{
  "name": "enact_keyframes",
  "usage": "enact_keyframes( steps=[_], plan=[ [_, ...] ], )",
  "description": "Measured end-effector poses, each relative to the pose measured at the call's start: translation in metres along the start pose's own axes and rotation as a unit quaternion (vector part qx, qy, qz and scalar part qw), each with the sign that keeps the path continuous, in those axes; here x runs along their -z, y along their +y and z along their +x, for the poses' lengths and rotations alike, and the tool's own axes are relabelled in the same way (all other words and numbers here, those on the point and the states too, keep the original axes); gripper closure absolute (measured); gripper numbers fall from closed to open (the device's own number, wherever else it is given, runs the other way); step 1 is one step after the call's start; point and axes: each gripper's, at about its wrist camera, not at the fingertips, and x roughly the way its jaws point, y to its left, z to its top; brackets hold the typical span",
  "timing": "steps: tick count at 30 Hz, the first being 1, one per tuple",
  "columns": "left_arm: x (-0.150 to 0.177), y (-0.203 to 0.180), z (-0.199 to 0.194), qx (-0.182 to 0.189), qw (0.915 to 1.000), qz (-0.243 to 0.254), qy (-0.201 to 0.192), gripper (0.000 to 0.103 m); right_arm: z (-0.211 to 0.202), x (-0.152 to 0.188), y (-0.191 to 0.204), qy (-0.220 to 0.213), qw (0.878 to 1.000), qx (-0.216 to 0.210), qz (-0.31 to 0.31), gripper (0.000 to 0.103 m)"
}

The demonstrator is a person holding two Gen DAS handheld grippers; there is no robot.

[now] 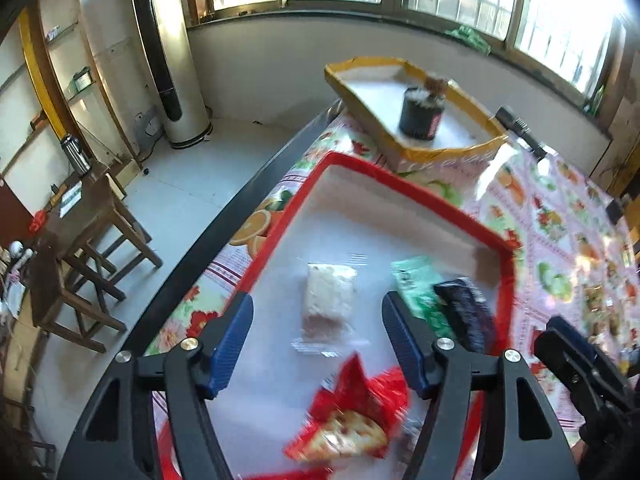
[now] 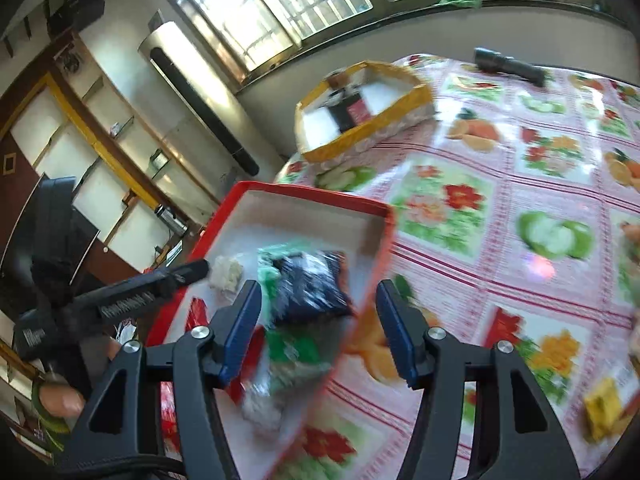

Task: Organize snacks
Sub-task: 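Release the white-cake packet with the left gripper while the right lowers the black packet, then move both open grippers back to the loose snacks on the table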

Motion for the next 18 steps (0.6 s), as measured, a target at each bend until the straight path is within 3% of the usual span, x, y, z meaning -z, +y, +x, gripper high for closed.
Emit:
enact_keyframes(
  steps=[11,18],
  plan=[
    [0.031,-0.076,-0.027,0.067,0.9955,0.065,-0.012,0.035,-0.088,0.052,-0.081,-0.027,0.995,0.073,0.055,0.042],
    [0.062,-0.14,-0.031,0.107,0.9846,0.138,-0.002,0.035,-0.137,0.074,-0.121,-0.04,0.992,0.105,0.064,0.042]
  ],
)
